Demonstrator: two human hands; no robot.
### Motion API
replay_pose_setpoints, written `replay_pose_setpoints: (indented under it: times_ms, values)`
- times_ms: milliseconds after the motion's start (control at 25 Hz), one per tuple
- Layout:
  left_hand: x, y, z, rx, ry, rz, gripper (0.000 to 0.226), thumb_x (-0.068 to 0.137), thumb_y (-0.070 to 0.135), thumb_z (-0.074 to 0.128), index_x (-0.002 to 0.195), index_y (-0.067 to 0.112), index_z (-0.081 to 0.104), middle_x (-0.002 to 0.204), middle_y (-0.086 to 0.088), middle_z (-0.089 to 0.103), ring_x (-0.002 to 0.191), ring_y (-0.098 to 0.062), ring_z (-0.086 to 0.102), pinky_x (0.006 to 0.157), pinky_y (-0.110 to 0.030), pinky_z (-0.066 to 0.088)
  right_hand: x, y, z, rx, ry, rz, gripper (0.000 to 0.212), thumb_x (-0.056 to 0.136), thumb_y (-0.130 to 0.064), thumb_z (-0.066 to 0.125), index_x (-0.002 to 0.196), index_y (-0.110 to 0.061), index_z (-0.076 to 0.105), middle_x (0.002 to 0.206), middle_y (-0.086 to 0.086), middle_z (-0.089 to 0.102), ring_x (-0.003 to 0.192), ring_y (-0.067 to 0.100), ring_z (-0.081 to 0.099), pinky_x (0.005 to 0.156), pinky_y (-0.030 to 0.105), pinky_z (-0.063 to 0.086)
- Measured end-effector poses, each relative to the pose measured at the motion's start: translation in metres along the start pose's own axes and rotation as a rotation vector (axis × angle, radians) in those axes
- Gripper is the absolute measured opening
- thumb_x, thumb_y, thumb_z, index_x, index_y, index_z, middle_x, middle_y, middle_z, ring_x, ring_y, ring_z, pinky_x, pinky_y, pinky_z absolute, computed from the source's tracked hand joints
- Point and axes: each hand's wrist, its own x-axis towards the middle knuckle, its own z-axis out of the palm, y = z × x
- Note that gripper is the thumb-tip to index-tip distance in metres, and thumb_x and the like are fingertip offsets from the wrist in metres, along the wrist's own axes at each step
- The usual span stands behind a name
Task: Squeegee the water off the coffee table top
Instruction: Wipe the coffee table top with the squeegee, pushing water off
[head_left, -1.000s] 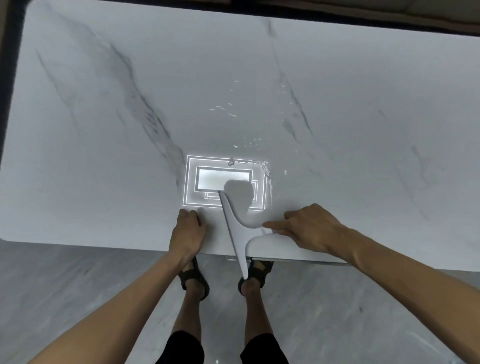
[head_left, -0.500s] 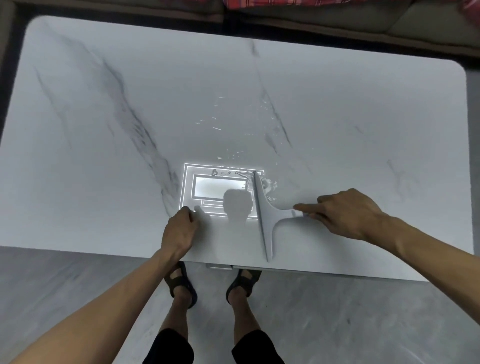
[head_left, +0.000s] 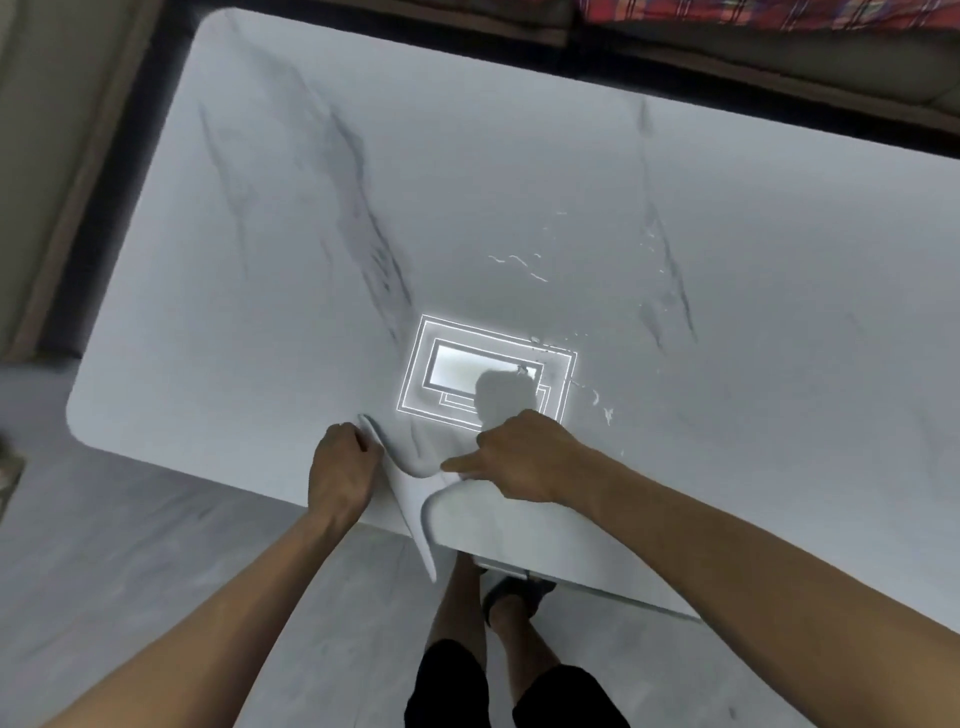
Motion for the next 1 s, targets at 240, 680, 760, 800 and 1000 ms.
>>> replay_pose_setpoints:
  times_ms: [240,680,760,800,1000]
  values:
    - [0.023,0.055,0.006,0.002,-0.058,0.179,0.031,0.097,0.016,0.039,0.066,0.016,0.037,0.093,-0.008,0.050,0.061,-0.011,0.046,0.053,-0.024,0.029,-0.049,0.092,-0.016,0.152,0.134,0.366,0.037,0.100,-0.046,0.031,0.135,-0.057,0.038,0.088,-0.010,0.062,0.083,0.022,0.064,0.058,0.028,0.034]
    - [0.047,0.152,0.017,0.108,-0.199,0.235,0.035,0.098,0.036,0.034,0.078,0.013,0.051,0.095,-0.010,0.064,0.077,-0.027,0.056,0.068,-0.032,0.041,-0.200,0.165,-0.043,0.133,0.088,0.811,0.039,0.098,-0.052,0.020,0.133,-0.059,0.035,0.083,-0.017,0.059,0.079,0.017,0.063,0.057,0.028,0.036]
    - [0.050,0.163,0.012,0.028,-0.093,0.189,0.036,0.098,0.038,0.034,0.082,0.012,0.053,0.084,-0.004,0.063,0.076,-0.025,0.059,0.062,-0.034,0.044,-0.178,0.177,-0.062,0.230,0.162,0.824,0.039,0.099,-0.054,0.017,0.135,-0.055,0.032,0.093,-0.015,0.065,0.084,0.022,0.063,0.062,0.032,0.041]
    - [0.054,0.168,0.008,-0.027,-0.056,0.170,0.031,0.097,0.033,0.037,0.084,0.010,0.053,0.083,-0.005,0.063,0.075,-0.025,0.060,0.059,-0.032,0.044,-0.157,0.186,-0.072,0.289,0.214,0.824,0.038,0.100,-0.053,0.018,0.135,-0.054,0.031,0.100,-0.013,0.067,0.088,0.025,0.063,0.066,0.034,0.042]
    - [0.086,0.166,0.003,-0.080,-0.006,0.184,0.005,0.088,0.005,0.050,0.093,0.005,0.053,0.106,-0.018,0.054,0.098,-0.038,0.056,0.078,-0.039,0.048,-0.004,0.242,-0.125,0.426,0.331,0.771,0.042,0.102,-0.045,0.022,0.143,-0.041,0.032,0.124,0.007,0.063,0.106,0.040,0.055,0.086,0.041,0.042]
